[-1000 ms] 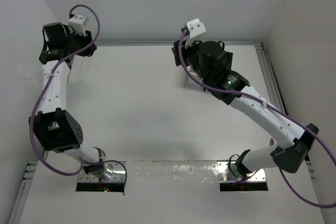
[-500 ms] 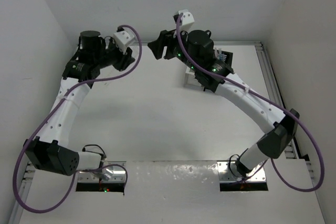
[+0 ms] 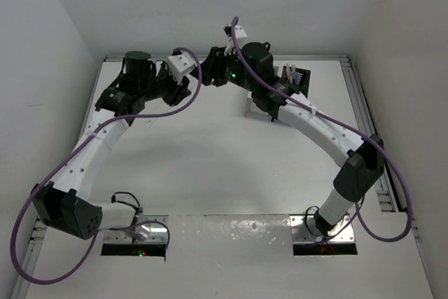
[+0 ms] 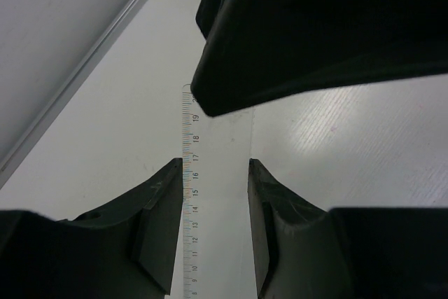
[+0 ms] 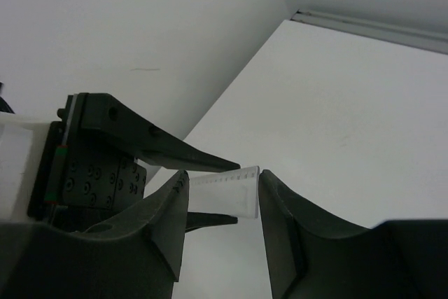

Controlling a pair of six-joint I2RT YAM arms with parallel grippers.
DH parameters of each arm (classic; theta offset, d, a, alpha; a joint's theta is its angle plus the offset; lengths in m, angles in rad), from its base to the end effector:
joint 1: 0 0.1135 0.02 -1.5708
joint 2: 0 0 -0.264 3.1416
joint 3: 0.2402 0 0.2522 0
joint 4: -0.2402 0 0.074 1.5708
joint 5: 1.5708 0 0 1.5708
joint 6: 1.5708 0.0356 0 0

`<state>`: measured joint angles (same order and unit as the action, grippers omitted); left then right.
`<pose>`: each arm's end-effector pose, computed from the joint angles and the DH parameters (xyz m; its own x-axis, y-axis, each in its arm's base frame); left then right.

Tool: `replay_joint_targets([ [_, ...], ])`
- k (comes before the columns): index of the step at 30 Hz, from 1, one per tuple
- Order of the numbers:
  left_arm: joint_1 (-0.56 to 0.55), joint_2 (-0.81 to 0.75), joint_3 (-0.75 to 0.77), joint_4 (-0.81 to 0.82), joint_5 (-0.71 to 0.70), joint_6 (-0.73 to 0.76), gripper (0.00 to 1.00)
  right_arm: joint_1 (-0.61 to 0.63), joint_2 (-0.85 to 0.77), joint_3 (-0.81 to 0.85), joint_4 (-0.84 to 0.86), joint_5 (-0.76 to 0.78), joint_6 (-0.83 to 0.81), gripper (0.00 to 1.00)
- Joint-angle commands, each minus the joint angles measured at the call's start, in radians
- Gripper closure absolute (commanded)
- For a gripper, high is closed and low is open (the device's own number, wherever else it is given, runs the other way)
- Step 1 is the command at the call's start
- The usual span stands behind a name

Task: Sort the stationery into containers
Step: Place the pen in the storage box.

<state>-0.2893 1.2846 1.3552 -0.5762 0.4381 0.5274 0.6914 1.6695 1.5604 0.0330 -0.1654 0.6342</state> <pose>0.2627 -0.0939 0.3924 -0.0921 0.5029 -0.8594 0.7643 0.5889 0.2628 0.3081 0.2627 0.4009 -0.4948 0.3492 -0.7958 -0.5738 0.5565 0.6009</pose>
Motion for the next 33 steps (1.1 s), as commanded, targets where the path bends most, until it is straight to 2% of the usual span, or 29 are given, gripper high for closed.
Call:
replay_joint_targets([
  [1, -0.019, -0.044, -0.008, 0.053, 0.008, -0.007, 1.00, 0.002, 0.013, -0.016, 0.056, -0.057, 0.048, 0.56],
  [8, -0.022, -0.064, -0.028, 0.058, 0.008, -0.012, 1.00, 0.020, 0.019, -0.042, 0.016, -0.006, 0.001, 0.55],
  [10, -0.022, -0.070, -0.028, 0.067, 0.013, -0.020, 1.00, 0.025, 0.026, -0.040, 0.004, -0.008, -0.007, 0.58],
  [13, -0.024, -0.070, -0.027, 0.088, 0.013, -0.033, 1.00, 0.031, 0.036, -0.039, 0.005, -0.043, -0.010, 0.65],
  [16, -0.024, -0.068, -0.027, 0.093, 0.014, -0.037, 1.00, 0.037, 0.047, -0.020, -0.016, -0.054, -0.022, 0.78],
  [17, -0.025, -0.068, -0.028, 0.093, 0.014, -0.037, 1.00, 0.042, 0.049, -0.011, -0.027, -0.051, -0.040, 0.91],
  [18, -0.028, -0.068, -0.033, 0.098, 0.014, -0.037, 1.00, 0.043, 0.053, -0.007, -0.030, -0.052, -0.047, 0.97],
  [21, -0.033, -0.074, -0.045, 0.114, 0.001, -0.044, 1.00, 0.045, 0.046, -0.020, -0.030, -0.045, -0.060, 1.00],
  [22, -0.034, -0.074, -0.050, 0.118, -0.005, -0.049, 0.90, 0.040, 0.033, -0.034, -0.030, -0.013, -0.065, 1.00],
  [23, -0.034, -0.076, -0.051, 0.115, -0.006, -0.053, 0.73, 0.037, 0.026, -0.043, -0.030, 0.015, -0.083, 1.00],
  [24, -0.031, -0.077, -0.054, 0.101, -0.004, -0.047, 0.51, 0.031, 0.016, -0.048, -0.030, 0.041, -0.094, 1.00],
  [25, -0.031, -0.082, -0.059, 0.095, -0.010, -0.062, 0.16, 0.008, 0.004, -0.051, -0.030, 0.085, -0.116, 1.00],
  [26, -0.031, -0.088, -0.073, 0.098, -0.027, -0.075, 0.01, -0.009, -0.001, -0.046, -0.069, 0.099, -0.126, 1.00],
  [30, -0.001, -0.114, -0.110, 0.101, -0.048, -0.151, 0.00, -0.102, 0.004, 0.028, -0.155, 0.164, -0.212, 1.00],
  [33, 0.021, -0.143, -0.122, 0.087, -0.059, -0.213, 0.00, -0.205, 0.039, 0.133, -0.248, 0.262, -0.370, 1.00],
])
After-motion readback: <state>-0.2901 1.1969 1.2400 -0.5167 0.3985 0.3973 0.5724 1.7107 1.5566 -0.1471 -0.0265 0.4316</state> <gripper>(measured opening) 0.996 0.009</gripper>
